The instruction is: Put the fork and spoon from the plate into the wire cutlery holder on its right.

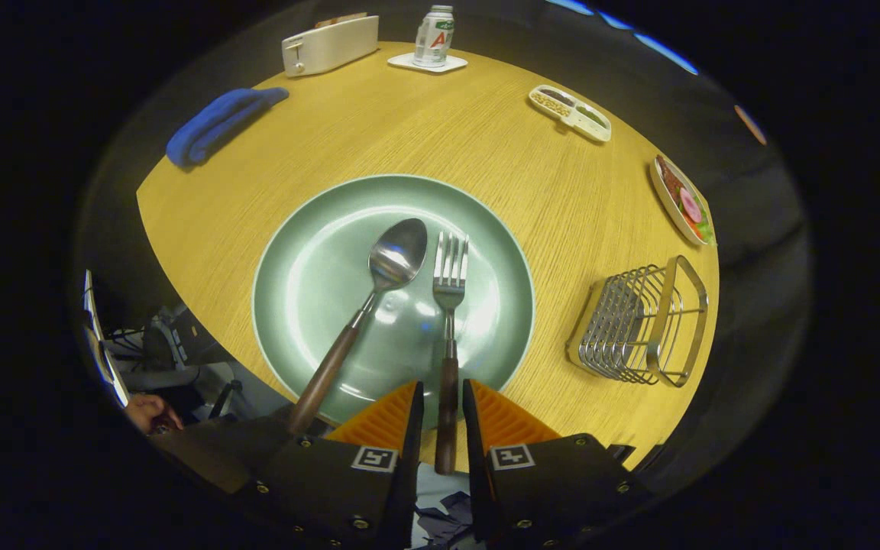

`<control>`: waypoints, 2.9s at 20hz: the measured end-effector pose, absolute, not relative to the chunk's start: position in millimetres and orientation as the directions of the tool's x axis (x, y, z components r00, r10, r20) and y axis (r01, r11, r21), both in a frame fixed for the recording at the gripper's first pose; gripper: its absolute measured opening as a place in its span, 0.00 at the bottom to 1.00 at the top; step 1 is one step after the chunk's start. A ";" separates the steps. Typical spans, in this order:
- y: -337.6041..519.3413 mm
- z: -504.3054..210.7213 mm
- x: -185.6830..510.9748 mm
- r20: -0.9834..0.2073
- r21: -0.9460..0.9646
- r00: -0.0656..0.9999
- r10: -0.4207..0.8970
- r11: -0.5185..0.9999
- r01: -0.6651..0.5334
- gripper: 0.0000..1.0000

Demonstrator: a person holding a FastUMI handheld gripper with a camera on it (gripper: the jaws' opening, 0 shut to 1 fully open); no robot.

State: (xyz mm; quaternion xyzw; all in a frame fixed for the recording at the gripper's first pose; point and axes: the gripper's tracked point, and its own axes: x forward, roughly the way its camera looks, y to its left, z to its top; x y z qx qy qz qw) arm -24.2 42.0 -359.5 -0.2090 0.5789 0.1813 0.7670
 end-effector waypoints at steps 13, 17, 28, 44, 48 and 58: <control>29.9 -351.8 -27.7 -0.997 0.059 0.011 0.079 0.826 -0.561 0.09; 9.1 -334.8 -15.7 -0.997 0.053 0.009 0.072 0.809 -0.586 0.09; -46.6 -271.6 -17.9 -0.996 0.068 -0.090 0.012 0.757 -0.650 0.00; -143.9 -216.1 13.1 -0.970 -0.039 -0.155 -0.190 0.744 -0.667 0.01; -148.6 -236.1 28.9 -0.953 -0.070 -0.173 -0.248 0.738 -0.671 0.01; -140.2 -280.8 56.7 -0.906 -0.082 -0.243 -0.348 0.707 -0.703 0.01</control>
